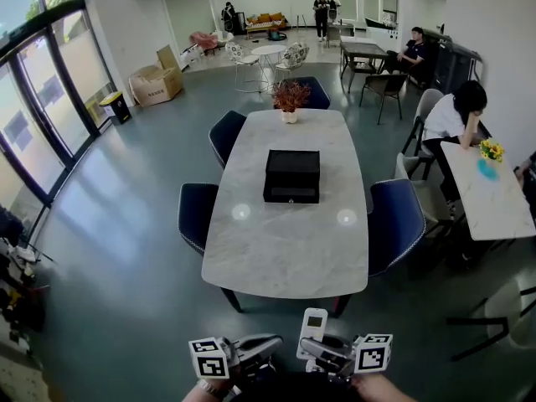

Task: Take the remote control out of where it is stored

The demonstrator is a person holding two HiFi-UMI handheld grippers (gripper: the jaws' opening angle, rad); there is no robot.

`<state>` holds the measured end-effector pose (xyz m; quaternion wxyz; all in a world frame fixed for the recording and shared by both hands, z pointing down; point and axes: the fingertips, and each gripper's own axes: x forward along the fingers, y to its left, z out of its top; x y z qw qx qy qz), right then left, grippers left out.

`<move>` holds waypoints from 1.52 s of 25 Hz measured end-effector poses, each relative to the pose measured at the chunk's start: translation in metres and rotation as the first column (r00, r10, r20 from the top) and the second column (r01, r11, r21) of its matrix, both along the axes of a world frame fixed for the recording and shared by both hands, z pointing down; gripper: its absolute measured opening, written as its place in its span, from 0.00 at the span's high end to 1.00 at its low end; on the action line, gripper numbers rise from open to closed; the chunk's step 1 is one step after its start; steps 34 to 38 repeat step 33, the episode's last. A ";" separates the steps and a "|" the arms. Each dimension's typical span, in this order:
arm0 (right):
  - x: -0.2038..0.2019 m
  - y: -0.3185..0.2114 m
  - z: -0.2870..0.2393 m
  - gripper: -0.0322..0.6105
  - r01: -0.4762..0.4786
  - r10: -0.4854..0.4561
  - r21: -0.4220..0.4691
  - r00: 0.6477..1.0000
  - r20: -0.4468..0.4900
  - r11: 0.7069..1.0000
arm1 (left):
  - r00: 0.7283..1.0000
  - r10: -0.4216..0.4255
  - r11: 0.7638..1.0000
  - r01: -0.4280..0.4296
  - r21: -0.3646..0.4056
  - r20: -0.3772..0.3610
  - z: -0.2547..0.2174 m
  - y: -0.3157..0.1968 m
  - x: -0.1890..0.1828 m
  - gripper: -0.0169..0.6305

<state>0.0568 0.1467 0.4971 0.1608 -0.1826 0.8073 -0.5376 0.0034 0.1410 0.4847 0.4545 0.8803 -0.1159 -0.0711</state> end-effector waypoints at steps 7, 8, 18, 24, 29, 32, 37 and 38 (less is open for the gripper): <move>0.022 0.008 0.005 0.77 0.049 -0.049 0.005 0.999 0.002 0.999 | 0.999 -0.045 0.999 0.045 0.000 0.001 0.004 0.010 0.023 0.97; 0.024 0.009 0.005 0.77 0.054 -0.054 0.006 0.999 0.002 0.999 | 0.999 -0.050 0.999 0.050 0.000 0.002 0.004 0.011 0.024 0.97; 0.046 0.012 0.014 0.77 0.076 -0.077 -0.006 0.997 -0.007 0.997 | 0.998 -0.061 0.998 0.061 0.002 0.008 0.008 0.012 0.046 0.97; 0.053 0.011 0.011 0.77 0.072 -0.072 -0.011 0.997 0.012 0.997 | 0.998 -0.058 0.998 0.058 -0.005 0.022 0.008 0.011 0.051 0.97; 0.058 0.007 0.011 0.77 0.073 -0.073 0.008 0.997 -0.011 0.997 | 0.998 -0.051 0.999 0.051 0.002 0.026 0.005 0.009 0.057 0.97; 0.059 0.007 0.010 0.77 0.074 -0.073 0.003 0.997 -0.002 0.997 | 0.998 -0.051 0.999 0.051 0.000 0.028 0.003 0.009 0.059 0.97; 0.060 0.007 0.009 0.77 0.075 -0.075 0.001 0.997 0.000 0.997 | 0.998 -0.052 0.999 0.052 -0.001 0.029 0.003 0.009 0.059 0.97; 0.060 0.007 0.009 0.77 0.075 -0.075 0.001 0.997 0.000 0.997 | 0.998 -0.052 0.999 0.052 -0.001 0.029 0.003 0.009 0.059 0.97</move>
